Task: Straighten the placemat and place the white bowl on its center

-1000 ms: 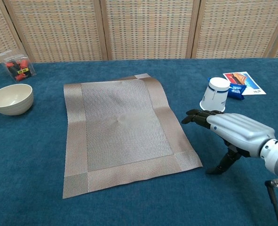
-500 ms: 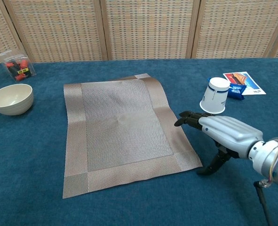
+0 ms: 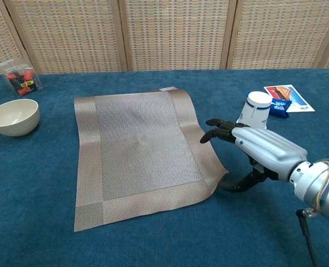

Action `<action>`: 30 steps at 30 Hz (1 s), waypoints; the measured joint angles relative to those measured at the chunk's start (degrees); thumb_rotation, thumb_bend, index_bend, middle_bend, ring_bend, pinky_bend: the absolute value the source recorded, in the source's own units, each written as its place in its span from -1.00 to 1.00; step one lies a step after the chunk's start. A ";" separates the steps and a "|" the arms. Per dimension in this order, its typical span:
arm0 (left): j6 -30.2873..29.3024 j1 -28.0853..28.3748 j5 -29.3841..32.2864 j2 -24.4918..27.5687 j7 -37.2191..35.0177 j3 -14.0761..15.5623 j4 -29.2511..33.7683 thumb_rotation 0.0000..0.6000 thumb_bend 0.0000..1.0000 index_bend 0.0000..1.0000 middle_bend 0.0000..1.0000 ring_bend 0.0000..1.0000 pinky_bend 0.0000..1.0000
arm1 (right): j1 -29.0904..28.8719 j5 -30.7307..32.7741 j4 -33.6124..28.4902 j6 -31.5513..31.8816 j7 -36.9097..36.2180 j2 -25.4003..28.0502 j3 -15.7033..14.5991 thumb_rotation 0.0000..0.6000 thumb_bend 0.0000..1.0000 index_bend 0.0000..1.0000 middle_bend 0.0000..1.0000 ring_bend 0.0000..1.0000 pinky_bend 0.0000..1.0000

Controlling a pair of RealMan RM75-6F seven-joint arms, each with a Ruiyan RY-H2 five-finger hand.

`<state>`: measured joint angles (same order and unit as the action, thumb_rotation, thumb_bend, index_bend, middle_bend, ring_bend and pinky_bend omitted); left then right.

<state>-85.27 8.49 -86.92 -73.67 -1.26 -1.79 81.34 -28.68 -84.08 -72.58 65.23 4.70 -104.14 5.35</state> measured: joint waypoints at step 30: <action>1.27 -0.03 0.20 0.53 -1.04 -0.14 0.72 1.00 -0.71 -0.92 -1.00 -1.00 -1.00 | -0.67 0.46 7.13 -0.04 -2.73 -4.58 0.16 1.00 0.09 0.12 -0.91 -1.00 -1.00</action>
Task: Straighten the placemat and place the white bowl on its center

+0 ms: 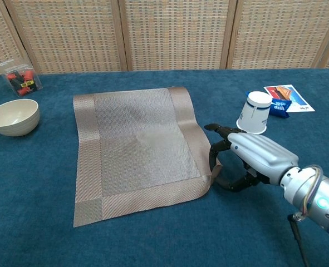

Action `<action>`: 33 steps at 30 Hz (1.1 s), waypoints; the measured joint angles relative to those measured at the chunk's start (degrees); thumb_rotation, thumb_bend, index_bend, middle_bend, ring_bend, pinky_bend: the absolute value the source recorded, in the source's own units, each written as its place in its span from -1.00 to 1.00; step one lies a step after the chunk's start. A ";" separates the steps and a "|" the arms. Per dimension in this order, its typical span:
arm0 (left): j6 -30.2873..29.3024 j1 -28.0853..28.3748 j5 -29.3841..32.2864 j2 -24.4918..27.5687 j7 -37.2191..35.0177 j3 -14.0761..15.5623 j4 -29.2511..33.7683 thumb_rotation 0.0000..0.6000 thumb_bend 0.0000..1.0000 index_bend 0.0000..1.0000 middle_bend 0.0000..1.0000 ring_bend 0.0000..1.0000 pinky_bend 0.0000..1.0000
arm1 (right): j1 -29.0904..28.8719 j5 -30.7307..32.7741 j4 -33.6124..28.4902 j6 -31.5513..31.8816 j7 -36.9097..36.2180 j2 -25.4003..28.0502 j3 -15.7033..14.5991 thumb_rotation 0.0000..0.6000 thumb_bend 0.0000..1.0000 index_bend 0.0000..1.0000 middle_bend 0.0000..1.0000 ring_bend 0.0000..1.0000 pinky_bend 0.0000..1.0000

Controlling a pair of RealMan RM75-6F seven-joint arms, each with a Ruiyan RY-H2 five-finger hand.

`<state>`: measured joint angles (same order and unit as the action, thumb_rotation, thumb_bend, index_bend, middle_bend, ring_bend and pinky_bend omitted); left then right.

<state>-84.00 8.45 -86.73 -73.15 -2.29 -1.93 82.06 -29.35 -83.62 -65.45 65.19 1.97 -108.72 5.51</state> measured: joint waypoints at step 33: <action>0.34 -0.11 0.40 -0.11 -0.54 -0.32 0.37 1.00 -0.70 -0.90 -1.00 -1.00 -1.00 | 1.70 -0.69 -5.74 2.22 2.34 3.10 -1.37 1.00 0.25 0.31 -0.86 -1.00 -1.00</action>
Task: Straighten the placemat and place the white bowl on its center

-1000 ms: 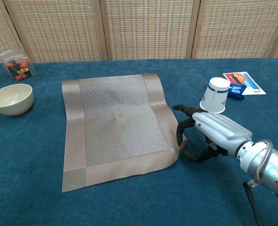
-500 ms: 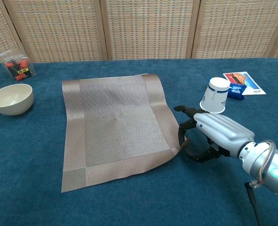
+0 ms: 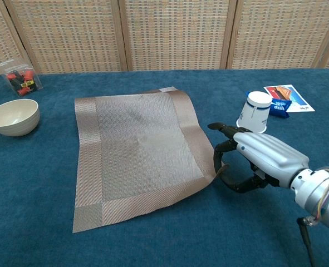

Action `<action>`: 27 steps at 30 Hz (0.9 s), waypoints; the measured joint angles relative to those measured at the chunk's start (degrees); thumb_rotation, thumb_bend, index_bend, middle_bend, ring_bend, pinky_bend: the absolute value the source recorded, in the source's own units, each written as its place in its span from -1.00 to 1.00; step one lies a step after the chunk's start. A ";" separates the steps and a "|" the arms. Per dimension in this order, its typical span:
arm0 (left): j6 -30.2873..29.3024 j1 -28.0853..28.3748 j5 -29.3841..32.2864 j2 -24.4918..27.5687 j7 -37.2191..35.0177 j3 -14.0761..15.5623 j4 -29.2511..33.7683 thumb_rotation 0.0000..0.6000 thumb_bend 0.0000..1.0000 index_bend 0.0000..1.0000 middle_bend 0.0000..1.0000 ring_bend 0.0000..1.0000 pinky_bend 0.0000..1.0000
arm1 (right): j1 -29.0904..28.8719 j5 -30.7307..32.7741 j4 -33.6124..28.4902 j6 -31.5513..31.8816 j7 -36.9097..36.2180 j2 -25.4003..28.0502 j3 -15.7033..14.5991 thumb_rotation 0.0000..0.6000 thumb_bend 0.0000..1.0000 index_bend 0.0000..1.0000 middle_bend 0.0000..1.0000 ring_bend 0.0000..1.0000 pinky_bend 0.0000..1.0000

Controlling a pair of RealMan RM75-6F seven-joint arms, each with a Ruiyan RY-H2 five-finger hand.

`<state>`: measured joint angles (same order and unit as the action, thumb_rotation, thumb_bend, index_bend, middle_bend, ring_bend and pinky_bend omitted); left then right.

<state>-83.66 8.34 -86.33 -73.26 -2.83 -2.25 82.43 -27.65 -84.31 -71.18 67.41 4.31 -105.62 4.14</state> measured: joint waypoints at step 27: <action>-0.70 -0.30 -0.97 -0.08 0.97 0.37 0.63 1.00 -0.70 -0.90 -1.00 -1.00 -1.00 | 8.64 0.78 -10.60 10.56 -1.00 22.15 0.14 1.00 0.18 0.32 -0.86 -1.00 -1.00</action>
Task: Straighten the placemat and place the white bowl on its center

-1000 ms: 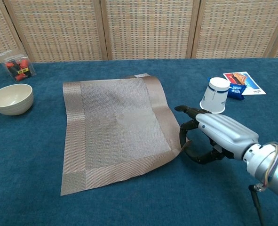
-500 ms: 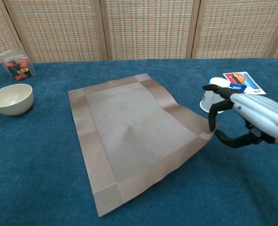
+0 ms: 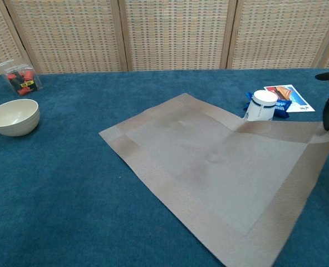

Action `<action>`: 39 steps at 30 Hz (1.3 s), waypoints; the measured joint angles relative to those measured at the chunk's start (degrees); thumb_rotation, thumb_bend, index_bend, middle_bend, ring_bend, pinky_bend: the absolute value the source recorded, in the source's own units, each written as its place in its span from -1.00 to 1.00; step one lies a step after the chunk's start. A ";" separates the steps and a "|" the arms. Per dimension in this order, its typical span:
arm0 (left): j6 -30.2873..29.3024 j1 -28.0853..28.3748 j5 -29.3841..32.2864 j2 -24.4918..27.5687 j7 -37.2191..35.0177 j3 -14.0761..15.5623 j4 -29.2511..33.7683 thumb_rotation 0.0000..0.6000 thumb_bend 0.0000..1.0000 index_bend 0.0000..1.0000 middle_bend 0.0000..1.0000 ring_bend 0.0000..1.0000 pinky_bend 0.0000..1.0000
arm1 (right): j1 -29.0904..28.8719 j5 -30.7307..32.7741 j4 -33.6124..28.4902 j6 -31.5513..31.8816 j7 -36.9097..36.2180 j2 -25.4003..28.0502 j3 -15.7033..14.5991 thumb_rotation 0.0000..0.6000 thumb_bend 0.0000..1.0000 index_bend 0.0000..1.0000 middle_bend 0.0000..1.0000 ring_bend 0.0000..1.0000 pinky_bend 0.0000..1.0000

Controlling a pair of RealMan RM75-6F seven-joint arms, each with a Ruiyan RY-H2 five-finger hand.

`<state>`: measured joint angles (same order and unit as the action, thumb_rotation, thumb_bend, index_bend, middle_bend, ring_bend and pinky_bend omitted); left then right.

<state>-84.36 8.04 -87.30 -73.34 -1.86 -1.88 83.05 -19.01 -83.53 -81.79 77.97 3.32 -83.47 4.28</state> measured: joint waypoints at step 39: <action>0.97 0.37 0.05 -0.50 1.33 0.15 0.22 1.00 -0.70 -0.90 -1.00 -1.00 -1.00 | -2.91 11.95 9.14 -9.16 -3.69 5.61 8.48 1.00 -0.43 -0.38 -1.00 -1.00 -1.00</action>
<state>-83.39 8.42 -87.25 -73.84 -0.53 -1.74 83.28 -21.92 -71.58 -72.65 68.81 -0.37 -77.86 12.76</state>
